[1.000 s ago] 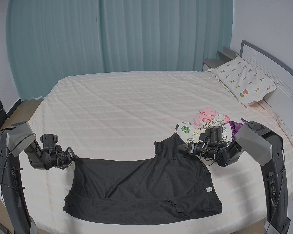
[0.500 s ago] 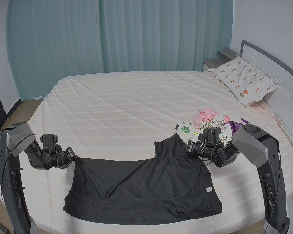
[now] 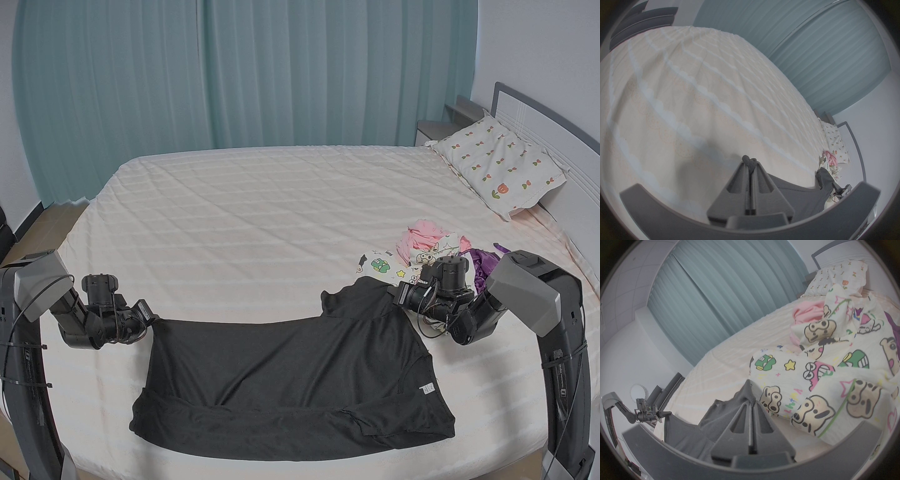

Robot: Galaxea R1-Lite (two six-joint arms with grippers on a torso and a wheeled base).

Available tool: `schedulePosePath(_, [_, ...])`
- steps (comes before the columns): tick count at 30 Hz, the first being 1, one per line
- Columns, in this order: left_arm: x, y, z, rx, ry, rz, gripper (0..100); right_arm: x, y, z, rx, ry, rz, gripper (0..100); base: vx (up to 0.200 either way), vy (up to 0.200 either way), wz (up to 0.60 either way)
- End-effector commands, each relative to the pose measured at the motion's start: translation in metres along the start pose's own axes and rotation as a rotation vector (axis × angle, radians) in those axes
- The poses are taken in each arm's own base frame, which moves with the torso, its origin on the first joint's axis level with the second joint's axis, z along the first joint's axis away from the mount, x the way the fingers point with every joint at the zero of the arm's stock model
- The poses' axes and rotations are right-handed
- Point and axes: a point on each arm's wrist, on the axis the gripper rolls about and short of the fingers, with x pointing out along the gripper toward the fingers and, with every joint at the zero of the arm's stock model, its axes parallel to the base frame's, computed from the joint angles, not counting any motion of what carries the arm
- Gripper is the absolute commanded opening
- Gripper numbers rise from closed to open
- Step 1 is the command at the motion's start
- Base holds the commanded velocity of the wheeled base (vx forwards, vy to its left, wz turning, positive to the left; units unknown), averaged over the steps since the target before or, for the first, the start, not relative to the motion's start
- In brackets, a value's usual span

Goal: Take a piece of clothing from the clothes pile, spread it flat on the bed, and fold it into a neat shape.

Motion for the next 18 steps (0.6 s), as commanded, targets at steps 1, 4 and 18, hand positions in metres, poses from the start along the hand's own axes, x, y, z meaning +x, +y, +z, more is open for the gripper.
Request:
schedulePosePath(1, [0.001, 0.003, -0.003, 0.003, -0.016, -0.007, 0, -0.014, 0.003, 0.01, 0.02, -0.027, 0.005, 0, 0.0, 0.0, 0.0])
schedulePosePath(4, [-0.001, 0.003, -0.003, 0.012, -0.043, -0.024, 0, -0.02, 0.005, 0.009, 0.023, -0.018, 0.021, 0, 0.0, 0.0, 0.0])
schedulePosePath(18, [-0.012, 0.0, -0.002, -0.008, -0.114, -0.074, 0, -0.04, 0.014, 0.02, 0.067, -0.08, 0.074, 0, 0.0, 0.0, 0.0])
